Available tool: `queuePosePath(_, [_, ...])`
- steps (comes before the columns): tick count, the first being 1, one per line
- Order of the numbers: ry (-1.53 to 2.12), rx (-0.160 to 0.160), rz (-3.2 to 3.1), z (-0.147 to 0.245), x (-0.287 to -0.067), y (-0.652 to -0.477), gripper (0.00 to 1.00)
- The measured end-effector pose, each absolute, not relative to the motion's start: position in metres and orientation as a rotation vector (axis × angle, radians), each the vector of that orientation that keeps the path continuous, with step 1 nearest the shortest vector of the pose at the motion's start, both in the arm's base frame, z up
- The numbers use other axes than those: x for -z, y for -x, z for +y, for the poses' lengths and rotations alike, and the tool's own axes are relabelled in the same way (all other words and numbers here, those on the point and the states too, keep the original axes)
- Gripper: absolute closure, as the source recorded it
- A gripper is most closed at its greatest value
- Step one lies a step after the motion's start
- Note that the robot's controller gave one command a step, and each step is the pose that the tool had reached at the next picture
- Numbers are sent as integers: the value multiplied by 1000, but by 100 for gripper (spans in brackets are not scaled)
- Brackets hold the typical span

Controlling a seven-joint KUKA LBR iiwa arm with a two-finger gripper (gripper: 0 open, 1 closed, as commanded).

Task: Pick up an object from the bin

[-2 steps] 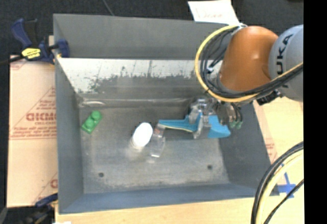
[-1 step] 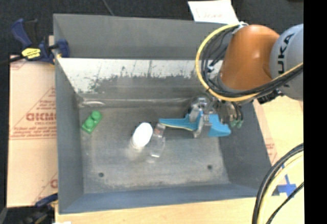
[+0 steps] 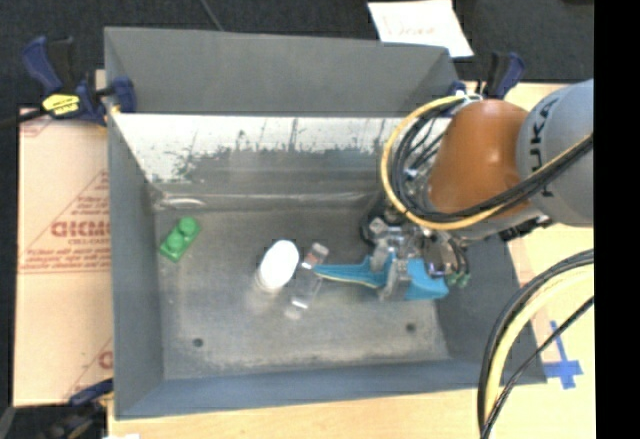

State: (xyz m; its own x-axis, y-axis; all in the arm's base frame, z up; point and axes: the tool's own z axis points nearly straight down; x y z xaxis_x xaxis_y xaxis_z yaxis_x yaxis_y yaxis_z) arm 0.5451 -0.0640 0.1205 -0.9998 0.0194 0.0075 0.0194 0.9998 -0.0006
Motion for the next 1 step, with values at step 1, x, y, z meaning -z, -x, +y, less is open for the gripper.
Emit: queuePosePath(1, [179, 0, -3146, -56, -102, -541, 100])
